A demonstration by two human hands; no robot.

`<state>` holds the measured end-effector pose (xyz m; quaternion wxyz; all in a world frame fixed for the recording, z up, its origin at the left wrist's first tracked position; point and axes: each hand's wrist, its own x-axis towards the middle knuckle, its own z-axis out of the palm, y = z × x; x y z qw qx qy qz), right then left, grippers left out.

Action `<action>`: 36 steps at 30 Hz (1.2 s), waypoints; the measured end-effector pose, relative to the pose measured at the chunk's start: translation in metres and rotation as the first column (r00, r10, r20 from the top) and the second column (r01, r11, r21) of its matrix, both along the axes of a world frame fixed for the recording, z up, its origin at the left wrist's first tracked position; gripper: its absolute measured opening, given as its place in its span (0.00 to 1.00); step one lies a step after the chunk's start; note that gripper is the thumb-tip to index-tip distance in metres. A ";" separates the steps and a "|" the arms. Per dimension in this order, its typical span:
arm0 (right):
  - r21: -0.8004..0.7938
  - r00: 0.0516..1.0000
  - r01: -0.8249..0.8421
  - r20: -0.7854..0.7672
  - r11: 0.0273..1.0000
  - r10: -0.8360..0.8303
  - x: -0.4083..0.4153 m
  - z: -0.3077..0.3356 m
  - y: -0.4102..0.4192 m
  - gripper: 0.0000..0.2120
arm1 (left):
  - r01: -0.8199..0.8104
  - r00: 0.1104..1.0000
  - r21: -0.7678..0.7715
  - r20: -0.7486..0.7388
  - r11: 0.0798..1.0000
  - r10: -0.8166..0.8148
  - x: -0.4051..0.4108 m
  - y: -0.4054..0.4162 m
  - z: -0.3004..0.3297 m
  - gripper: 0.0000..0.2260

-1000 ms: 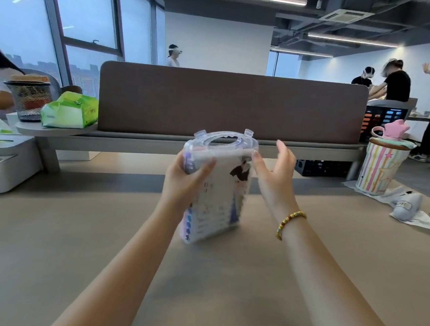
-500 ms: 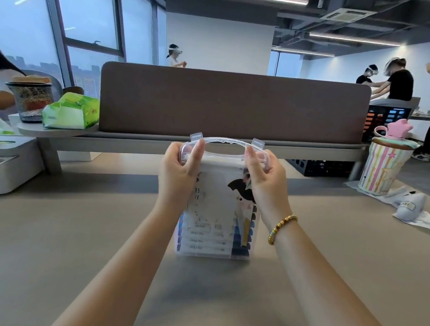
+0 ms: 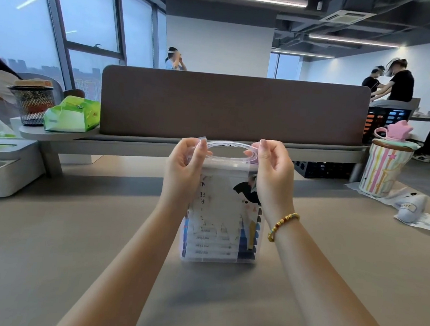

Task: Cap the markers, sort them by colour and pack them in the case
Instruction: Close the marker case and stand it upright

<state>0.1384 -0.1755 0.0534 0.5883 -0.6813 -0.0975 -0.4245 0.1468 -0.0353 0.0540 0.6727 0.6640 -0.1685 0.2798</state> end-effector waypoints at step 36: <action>0.390 0.780 -0.257 -0.458 0.885 0.428 -0.035 0.029 -0.004 0.11 | 0.224 0.811 -0.043 -0.546 0.974 -0.210 -0.020 0.014 0.037 0.14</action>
